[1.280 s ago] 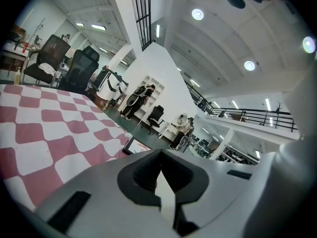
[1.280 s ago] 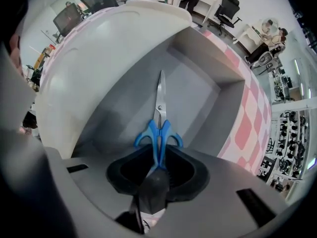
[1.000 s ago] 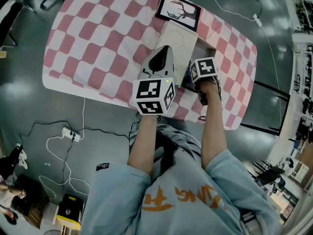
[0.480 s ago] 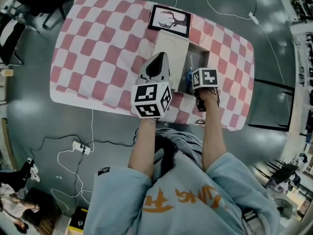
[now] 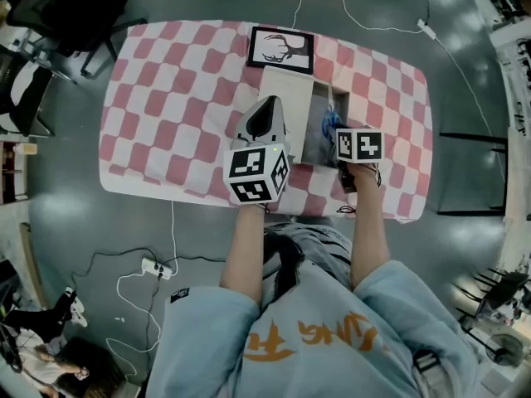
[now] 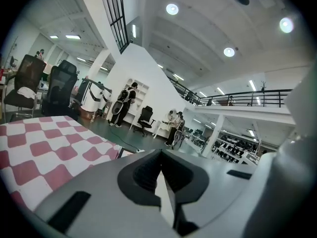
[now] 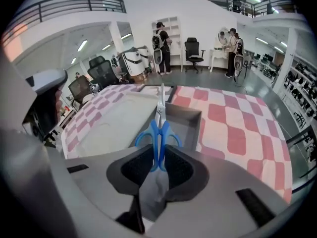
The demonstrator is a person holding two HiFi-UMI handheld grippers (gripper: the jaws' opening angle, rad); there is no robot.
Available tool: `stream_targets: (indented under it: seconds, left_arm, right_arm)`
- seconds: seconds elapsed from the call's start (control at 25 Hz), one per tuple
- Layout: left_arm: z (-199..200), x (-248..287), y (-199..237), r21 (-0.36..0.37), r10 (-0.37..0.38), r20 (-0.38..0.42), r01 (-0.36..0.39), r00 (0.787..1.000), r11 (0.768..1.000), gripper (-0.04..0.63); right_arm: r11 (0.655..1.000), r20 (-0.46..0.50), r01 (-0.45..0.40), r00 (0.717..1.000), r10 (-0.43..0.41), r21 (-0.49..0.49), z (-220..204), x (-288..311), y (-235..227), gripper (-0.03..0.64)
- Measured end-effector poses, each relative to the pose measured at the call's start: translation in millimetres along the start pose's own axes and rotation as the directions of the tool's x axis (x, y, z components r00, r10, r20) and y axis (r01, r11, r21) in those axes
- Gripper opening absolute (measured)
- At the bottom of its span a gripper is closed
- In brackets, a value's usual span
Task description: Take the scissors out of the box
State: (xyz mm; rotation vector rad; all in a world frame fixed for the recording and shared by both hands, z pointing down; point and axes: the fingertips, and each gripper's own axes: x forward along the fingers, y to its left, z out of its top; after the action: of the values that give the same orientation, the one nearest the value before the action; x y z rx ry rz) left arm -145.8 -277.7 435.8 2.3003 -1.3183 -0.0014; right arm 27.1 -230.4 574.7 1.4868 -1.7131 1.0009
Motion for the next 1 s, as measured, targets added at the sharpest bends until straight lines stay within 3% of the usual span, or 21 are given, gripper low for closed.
stream_targets:
  seconds: [0.24, 0.6, 0.8, 1.0]
  left_arm:
    - [21, -7, -5, 0.065, 0.013, 0.031, -0.015, 0.999, 0.998, 0.017]
    - [58, -27, 0, 0.149, 0.061, 0.108, -0.077, 0.992, 0.986, 0.017]
    - [88, -44, 8, 0.177, 0.12, 0.19, -0.154, 0.974, 0.972, 0.017]
    - [115, -59, 13, 0.182, 0.179, 0.273, -0.234, 0.945, 0.955, 0.017]
  right_arm:
    - [0.999, 0.19, -0.038, 0.981, 0.042, -0.025, 40, -26, 5, 0.074]
    - [0.987, 0.414, -0.117, 0.897, 0.152, -0.109, 90, -50, 36, 0.075]
    - [0.975, 0.506, -0.166, 0.834, 0.217, -0.146, 126, -78, 54, 0.074]
    - [0.96, 0.604, -0.214, 0.746, 0.279, -0.179, 156, -111, 72, 0.075]
